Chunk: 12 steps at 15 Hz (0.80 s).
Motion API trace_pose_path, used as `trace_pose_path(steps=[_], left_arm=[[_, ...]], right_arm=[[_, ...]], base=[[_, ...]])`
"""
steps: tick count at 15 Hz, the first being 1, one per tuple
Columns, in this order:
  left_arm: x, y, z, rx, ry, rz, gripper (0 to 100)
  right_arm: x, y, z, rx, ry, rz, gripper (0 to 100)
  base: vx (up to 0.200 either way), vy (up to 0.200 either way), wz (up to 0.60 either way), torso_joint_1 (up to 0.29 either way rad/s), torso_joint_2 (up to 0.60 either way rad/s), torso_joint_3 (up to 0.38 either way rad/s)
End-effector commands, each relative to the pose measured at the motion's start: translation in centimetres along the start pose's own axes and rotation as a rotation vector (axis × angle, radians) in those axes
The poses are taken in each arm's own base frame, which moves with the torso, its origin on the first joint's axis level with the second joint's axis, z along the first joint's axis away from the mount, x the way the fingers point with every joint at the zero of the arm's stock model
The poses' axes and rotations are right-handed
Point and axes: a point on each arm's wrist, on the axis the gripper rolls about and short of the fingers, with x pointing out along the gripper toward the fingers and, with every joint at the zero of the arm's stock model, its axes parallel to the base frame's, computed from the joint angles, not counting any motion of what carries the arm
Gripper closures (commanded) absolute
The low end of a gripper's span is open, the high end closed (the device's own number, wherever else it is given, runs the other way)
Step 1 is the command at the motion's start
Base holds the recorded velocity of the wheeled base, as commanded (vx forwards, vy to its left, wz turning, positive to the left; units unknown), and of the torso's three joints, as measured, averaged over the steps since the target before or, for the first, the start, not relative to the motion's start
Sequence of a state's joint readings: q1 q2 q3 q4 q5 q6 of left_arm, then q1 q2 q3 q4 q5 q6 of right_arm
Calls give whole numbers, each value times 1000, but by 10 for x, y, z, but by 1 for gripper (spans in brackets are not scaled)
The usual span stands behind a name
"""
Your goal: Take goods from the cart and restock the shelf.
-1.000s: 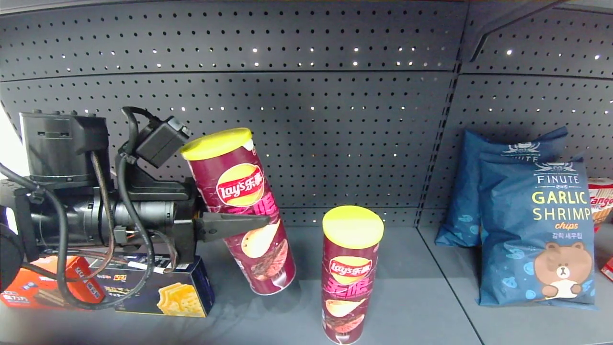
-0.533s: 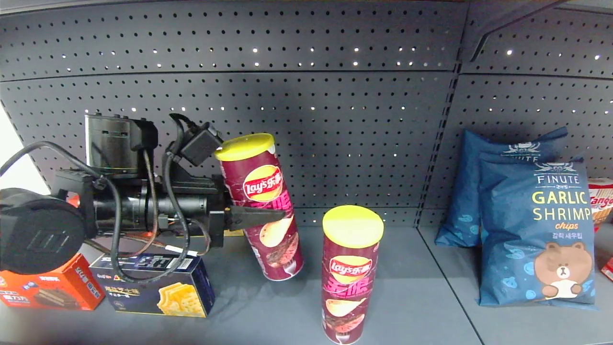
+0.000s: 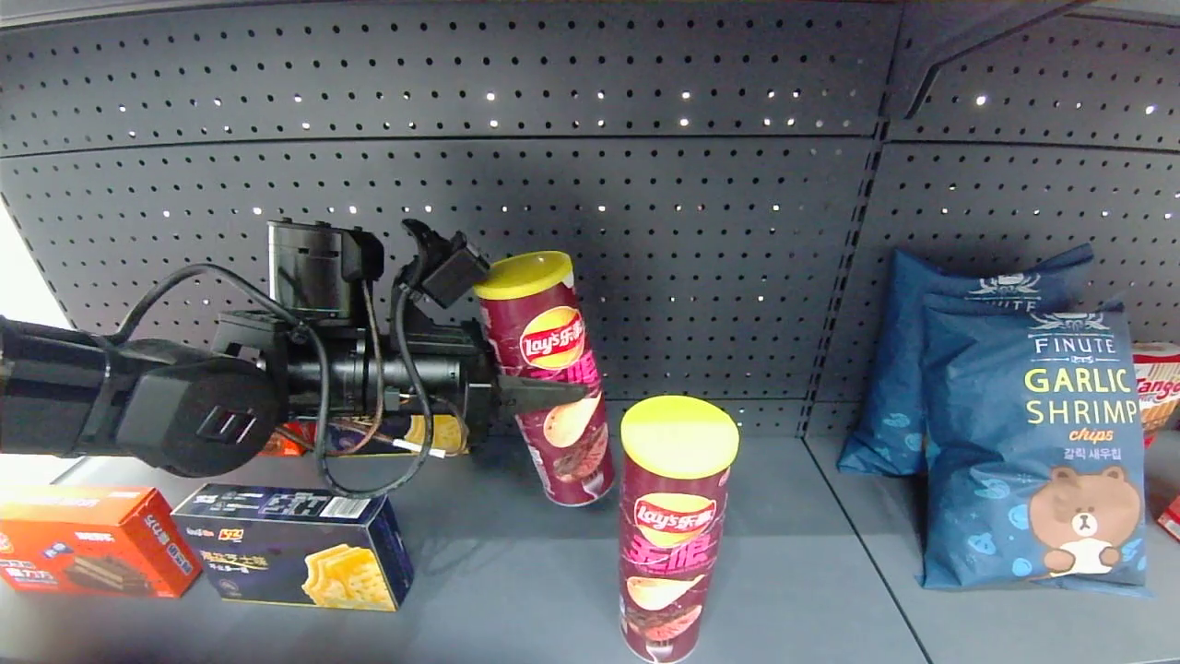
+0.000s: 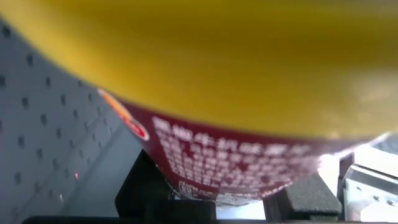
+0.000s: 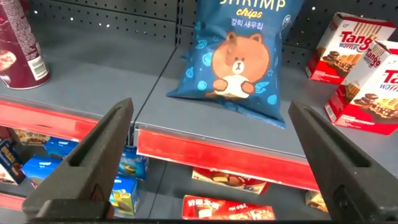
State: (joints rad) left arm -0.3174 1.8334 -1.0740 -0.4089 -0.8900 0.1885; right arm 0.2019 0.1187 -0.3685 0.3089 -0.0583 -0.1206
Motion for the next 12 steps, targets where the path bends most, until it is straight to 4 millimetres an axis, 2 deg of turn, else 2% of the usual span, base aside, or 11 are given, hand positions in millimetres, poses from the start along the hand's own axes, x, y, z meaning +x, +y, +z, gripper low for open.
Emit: trace_pose_path(steps=[1,8,12], left_arm=[[13,9,-10,-18,17,-9,100],[30,31,-14,-15,16,-9,100],[39,46,-20,89,17,1,100]], right_arm=[[0,0,-1,-1,2,1,0],[1,0,-3,-1,5,0,0],[1,1,-5,-1,10,0,0]], base=[[0,0,0,0,0,0],[0,0,0,0,0,0],[0,0,0,0,0,0]])
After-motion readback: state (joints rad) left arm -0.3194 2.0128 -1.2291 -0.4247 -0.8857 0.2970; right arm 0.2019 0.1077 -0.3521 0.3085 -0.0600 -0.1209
